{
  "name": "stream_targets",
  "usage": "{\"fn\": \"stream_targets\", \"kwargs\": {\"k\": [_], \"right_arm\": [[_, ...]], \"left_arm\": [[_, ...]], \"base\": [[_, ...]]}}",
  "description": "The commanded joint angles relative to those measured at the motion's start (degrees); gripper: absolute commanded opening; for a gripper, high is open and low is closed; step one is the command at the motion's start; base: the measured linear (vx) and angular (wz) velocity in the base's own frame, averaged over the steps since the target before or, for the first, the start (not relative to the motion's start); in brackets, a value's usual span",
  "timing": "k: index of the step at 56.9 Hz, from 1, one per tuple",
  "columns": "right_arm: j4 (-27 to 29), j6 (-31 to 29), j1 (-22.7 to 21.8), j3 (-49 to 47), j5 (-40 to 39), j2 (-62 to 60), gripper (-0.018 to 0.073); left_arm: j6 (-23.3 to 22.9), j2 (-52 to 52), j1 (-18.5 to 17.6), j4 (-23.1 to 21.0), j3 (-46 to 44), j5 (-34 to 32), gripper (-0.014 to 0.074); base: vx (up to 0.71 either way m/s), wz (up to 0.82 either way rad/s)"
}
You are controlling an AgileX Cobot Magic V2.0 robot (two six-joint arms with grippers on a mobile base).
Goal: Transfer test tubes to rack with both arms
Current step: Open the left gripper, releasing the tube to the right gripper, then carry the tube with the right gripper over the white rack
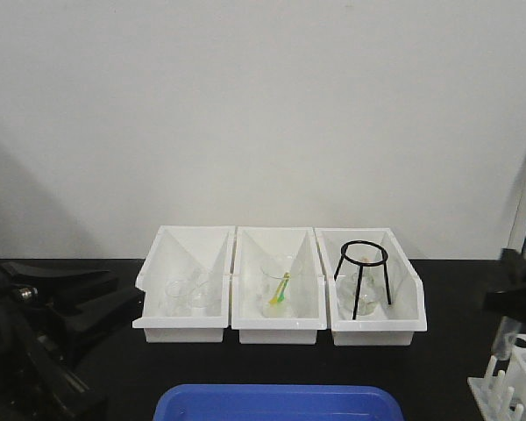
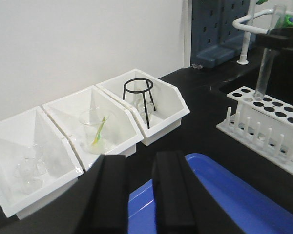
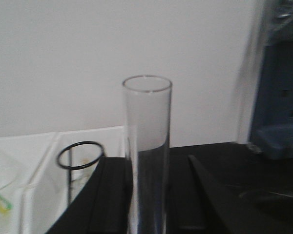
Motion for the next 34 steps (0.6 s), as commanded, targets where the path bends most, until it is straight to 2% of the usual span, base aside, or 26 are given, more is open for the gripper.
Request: {"fn": "stream_targets", "kwargs": {"k": [1,8,13,25,34], "right_arm": [[-0.9,-0.3,-5.5,-2.0,-4.9,-1.4,-0.0007],[-0.9,-0.1,-11.1,-2.0,-4.8,-1.4,-0.0007],[-0.9,1.4,-13.6,-2.0,-4.7,-1.4,-0.0007],[-4.4,3.5,-16.2,-2.0,-5.9,0.7,-0.0007],[-6.2,6.3,-16.4,-2.0,-7.5,3.4,-0.0007]], "left_arm": [[0.0,-0.9,0.1,1.4,-1.7,-4.6,0.0251],[0.0,-0.9,0.1,1.8,-1.7,-4.0,0.0246],[0.0,-0.9,0.1,1.9,-1.7,-3.0,0.0246],[0.0,-0.9,0.1,3.1,-1.2,-2.4,0.0246],[-0.2,-0.9,0.1,3.3,1.6,-3.6,0.0246]], "base": [[0.00,0.00],[0.00,0.00],[0.00,0.00],[0.00,0.00],[0.00,0.00]]}}
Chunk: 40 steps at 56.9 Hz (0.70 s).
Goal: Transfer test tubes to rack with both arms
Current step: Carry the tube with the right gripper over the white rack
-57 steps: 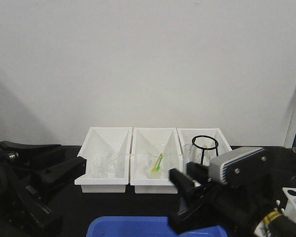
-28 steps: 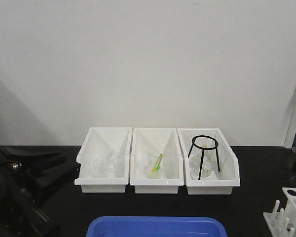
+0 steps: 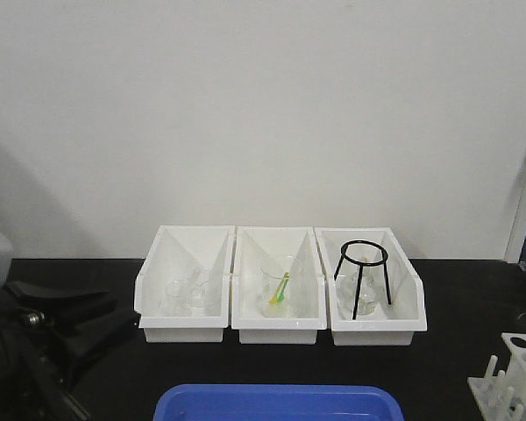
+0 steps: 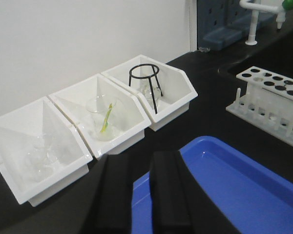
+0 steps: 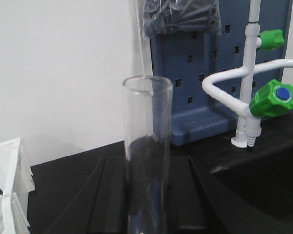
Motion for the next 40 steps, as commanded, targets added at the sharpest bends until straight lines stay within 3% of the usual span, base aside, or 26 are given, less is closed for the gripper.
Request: {"fn": "stream_targets", "kwargs": {"k": [1,8,22,40], "right_arm": [[-2.8,1.9,-0.4,-2.0,-6.1,-0.2,-0.0007],[-7.6,5.1,-0.4,-1.6,-7.3,1.2,-0.0007],[-15.5,9.7,-0.4,7.7,-24.3,1.2,-0.0007],[-16.9,14.7,-0.4,9.4,-26.4,2.4,-0.0006]], "left_arm": [[-0.2,-0.9,0.1,0.3,0.0,-5.5,0.0246],[-0.6,-0.9,0.1,0.3,2.7,-6.8,0.0246],[-0.7,-0.9,0.1,0.2,4.8,-8.6,0.0246],[-0.7,-0.9,0.1,0.1,4.8,-9.7,0.0246]], "base": [[0.00,0.00],[0.00,0.00],[0.00,0.00],[0.00,0.00]]}}
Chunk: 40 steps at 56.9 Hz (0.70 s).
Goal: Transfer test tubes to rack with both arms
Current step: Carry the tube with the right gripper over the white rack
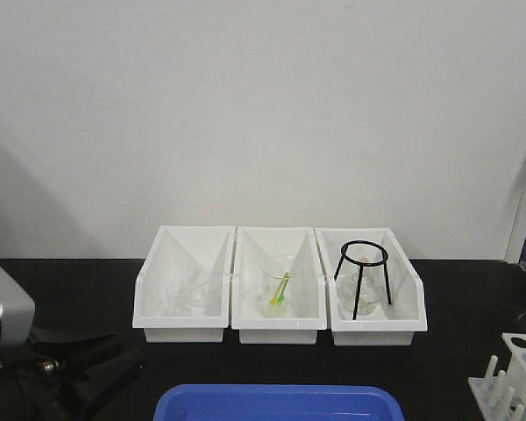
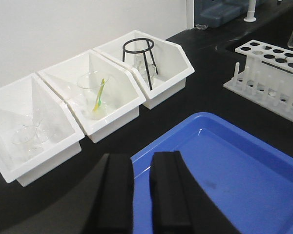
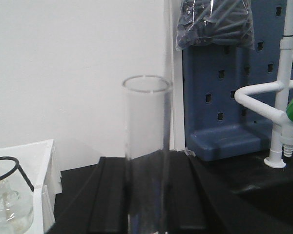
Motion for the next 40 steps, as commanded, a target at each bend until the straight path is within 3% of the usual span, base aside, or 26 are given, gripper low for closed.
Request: {"fn": "stream_targets", "kwargs": {"k": [1,40], "right_arm": [[-0.8,0.8,-0.4,-1.5,-5.6,-0.7,-0.0006],[-3.7,3.1,-0.3,-1.5,-6.7,8.0,-0.0006]], "left_arm": [[-0.5,-0.9,0.1,-0.1,-1.7,-5.1,0.0246],[-0.5,-0.9,0.1,-0.3,-1.7,-5.1,0.0246]], "base": [[0.00,0.00],[0.00,0.00]]}}
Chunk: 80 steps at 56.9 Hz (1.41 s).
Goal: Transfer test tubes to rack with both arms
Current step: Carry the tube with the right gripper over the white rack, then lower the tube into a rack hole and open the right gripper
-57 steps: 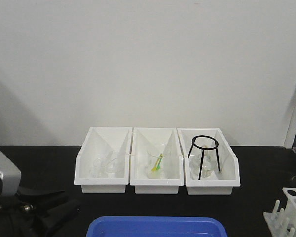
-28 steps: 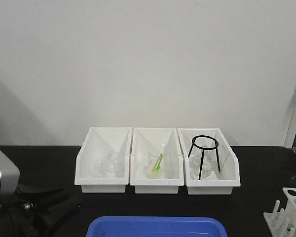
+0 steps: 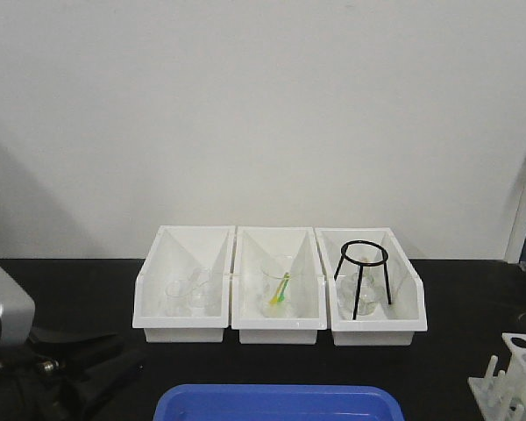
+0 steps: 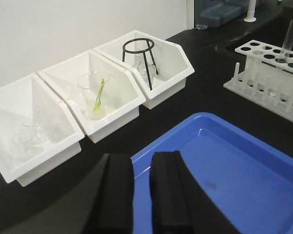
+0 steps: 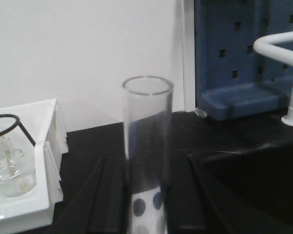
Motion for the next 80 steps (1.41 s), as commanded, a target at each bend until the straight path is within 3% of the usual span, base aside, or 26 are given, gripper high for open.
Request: {"fn": "stream_targets", "kwargs": {"k": [1,43,51,69,80], "right_arm": [[-0.6,-0.2,-0.3,-1.5,-5.9,0.1,-0.0006],[-0.6,-0.2,-0.3,-1.5,-12.6,11.7,0.0018],[-0.6,-0.2,-0.3,-1.5,-12.6,11.7,0.0103],[-0.5,0.4,-0.3,-1.5,-14.6,11.2,0.0410],[-2.6,0.4,-0.3,-1.5,-13.8,5.8,0.0454]], "left_arm": [[-0.5,-0.9,0.1,-0.3,-1.7,-5.1,0.0246],[-0.5,-0.9,0.1,-0.4,-1.7,-5.1,0.0246],[-1.6,-0.9,0.1,-0.4,-1.7,-5.1,0.0246],[-2.0,-0.9,0.1,-0.4,-1.7,-5.1,0.0246],[-2.0,-0.9,0.1,-0.4,-1.7,-5.1,0.0246]], "base": [[0.00,0.00],[0.00,0.00],[0.00,0.00],[0.00,0.00],[0.00,0.00]]}}
